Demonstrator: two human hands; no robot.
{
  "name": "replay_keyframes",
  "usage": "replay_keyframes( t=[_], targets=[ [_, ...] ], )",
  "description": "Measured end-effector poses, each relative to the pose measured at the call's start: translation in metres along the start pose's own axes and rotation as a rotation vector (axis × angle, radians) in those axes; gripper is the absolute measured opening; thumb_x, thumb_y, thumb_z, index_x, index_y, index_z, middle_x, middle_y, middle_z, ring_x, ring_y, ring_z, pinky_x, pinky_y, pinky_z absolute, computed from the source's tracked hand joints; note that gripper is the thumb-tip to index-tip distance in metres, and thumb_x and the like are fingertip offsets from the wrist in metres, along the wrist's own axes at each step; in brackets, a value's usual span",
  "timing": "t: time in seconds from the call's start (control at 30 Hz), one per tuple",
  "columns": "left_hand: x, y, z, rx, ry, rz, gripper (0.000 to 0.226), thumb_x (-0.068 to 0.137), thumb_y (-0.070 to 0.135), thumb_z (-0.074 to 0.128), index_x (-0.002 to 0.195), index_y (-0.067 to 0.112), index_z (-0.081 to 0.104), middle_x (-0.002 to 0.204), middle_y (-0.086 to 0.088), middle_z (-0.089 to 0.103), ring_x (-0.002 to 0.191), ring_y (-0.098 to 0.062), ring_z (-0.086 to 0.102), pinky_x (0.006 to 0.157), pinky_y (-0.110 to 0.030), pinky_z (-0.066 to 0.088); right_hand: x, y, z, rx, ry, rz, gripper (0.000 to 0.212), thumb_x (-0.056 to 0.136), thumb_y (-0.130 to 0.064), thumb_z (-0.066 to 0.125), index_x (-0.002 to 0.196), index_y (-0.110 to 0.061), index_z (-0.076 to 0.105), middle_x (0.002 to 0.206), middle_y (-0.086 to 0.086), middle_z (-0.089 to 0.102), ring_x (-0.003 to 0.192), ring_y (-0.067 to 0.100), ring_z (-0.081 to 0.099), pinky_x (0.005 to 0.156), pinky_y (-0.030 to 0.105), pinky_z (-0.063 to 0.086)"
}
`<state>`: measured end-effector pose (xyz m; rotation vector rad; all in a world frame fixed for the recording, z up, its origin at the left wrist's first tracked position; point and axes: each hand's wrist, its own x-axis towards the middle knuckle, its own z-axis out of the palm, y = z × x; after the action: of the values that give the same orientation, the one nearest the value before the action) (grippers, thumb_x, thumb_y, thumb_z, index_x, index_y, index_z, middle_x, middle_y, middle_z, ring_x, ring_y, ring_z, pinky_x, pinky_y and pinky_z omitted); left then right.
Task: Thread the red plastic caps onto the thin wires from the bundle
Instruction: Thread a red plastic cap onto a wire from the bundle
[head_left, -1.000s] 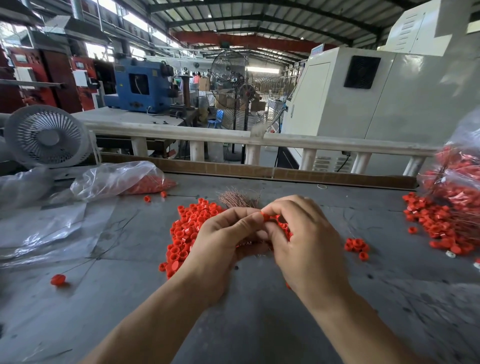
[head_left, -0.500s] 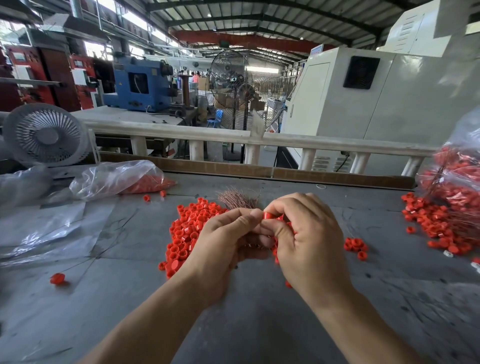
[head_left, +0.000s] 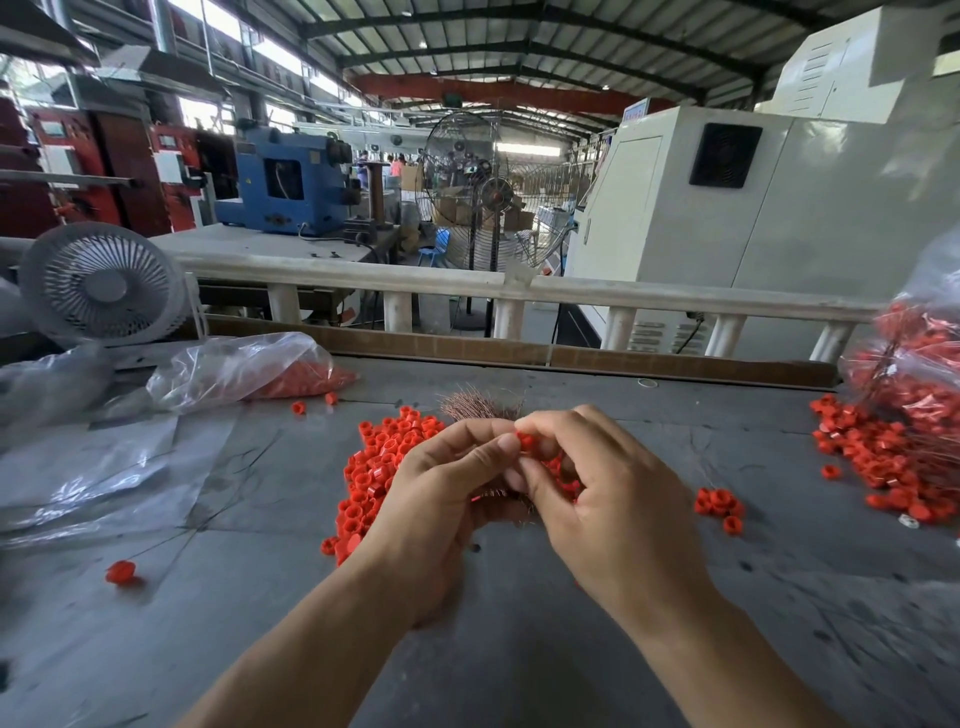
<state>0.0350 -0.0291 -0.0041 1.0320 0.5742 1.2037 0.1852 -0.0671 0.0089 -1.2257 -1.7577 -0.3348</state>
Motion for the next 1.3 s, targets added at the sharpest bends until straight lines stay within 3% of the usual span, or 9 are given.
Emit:
replay_keyframes(
  t=[0.23, 0.4, 0.67, 0.87, 1.07, 1.2, 1.3],
  targets=[
    [0.001, -0.002, 0.0, -0.006, 0.026, -0.015, 0.037, 0.094, 0.019, 0.063, 0.111, -0.014, 0.059, 0.104, -0.029, 0.061, 0.098, -0.04, 0.057, 0.09, -0.053, 0.047, 0.001, -0.001, 0.001, 0.054, 0.032, -0.013, 0.019, 0.087, -0.017, 0.079, 0.1, -0.025, 0.069, 0.094, -0.016, 0.062, 0.085, -0.002, 0.055, 0.077, -0.001, 0.037],
    [0.002, -0.002, -0.001, -0.014, 0.015, 0.04, 0.033, 0.089, 0.024, 0.07, 0.104, -0.006, 0.068, 0.088, -0.022, 0.063, 0.079, -0.028, 0.065, 0.071, -0.034, 0.058, -0.001, 0.0, 0.005, 0.136, 0.007, -0.008, 0.015, 0.091, -0.015, 0.073, 0.103, -0.021, 0.068, 0.097, -0.014, 0.062, 0.087, 0.003, 0.061, 0.075, 0.018, 0.051],
    [0.004, -0.002, -0.005, 0.088, 0.1, 0.101, 0.029, 0.082, 0.029, 0.078, 0.094, 0.003, 0.073, 0.08, -0.018, 0.063, 0.07, -0.022, 0.061, 0.066, -0.031, 0.055, -0.002, 0.0, 0.006, 0.164, -0.057, 0.051, 0.024, 0.088, -0.011, 0.076, 0.105, -0.025, 0.067, 0.096, -0.02, 0.067, 0.089, -0.006, 0.062, 0.077, 0.0, 0.04],
    [0.004, -0.002, -0.01, 0.181, 0.162, 0.158, 0.024, 0.088, 0.032, 0.074, 0.084, 0.009, 0.074, 0.083, -0.018, 0.071, 0.071, -0.025, 0.063, 0.066, -0.034, 0.056, -0.004, 0.002, 0.008, 0.167, -0.096, 0.067, 0.023, 0.089, -0.01, 0.076, 0.106, -0.025, 0.07, 0.099, -0.017, 0.069, 0.089, 0.001, 0.064, 0.075, 0.016, 0.051],
    [0.004, -0.005, -0.013, 0.5, 0.279, 0.262, 0.021, 0.099, 0.028, 0.066, 0.082, 0.02, 0.076, 0.078, -0.013, 0.073, 0.062, -0.017, 0.062, 0.056, -0.032, 0.052, -0.002, 0.003, 0.007, 0.099, -0.187, 0.081, 0.019, 0.088, -0.014, 0.076, 0.1, -0.027, 0.069, 0.099, -0.019, 0.059, 0.088, -0.001, 0.056, 0.075, 0.007, 0.042],
    [0.005, -0.005, -0.013, 0.501, 0.297, 0.244, 0.019, 0.098, 0.028, 0.066, 0.084, 0.02, 0.077, 0.078, -0.016, 0.073, 0.064, -0.019, 0.062, 0.059, -0.037, 0.052, -0.004, 0.002, 0.007, 0.041, -0.226, 0.076, 0.02, 0.087, -0.016, 0.076, 0.099, -0.029, 0.068, 0.099, -0.019, 0.059, 0.091, 0.0, 0.054, 0.075, 0.008, 0.04],
    [0.005, -0.003, -0.011, 0.415, 0.311, 0.236, 0.02, 0.1, 0.025, 0.063, 0.086, 0.02, 0.077, 0.08, -0.009, 0.076, 0.063, -0.016, 0.067, 0.056, -0.025, 0.054, -0.004, 0.004, 0.007, 0.025, -0.246, 0.085, 0.02, 0.086, -0.016, 0.078, 0.098, -0.028, 0.068, 0.097, -0.019, 0.059, 0.093, 0.001, 0.055, 0.078, 0.012, 0.044]
  ],
)
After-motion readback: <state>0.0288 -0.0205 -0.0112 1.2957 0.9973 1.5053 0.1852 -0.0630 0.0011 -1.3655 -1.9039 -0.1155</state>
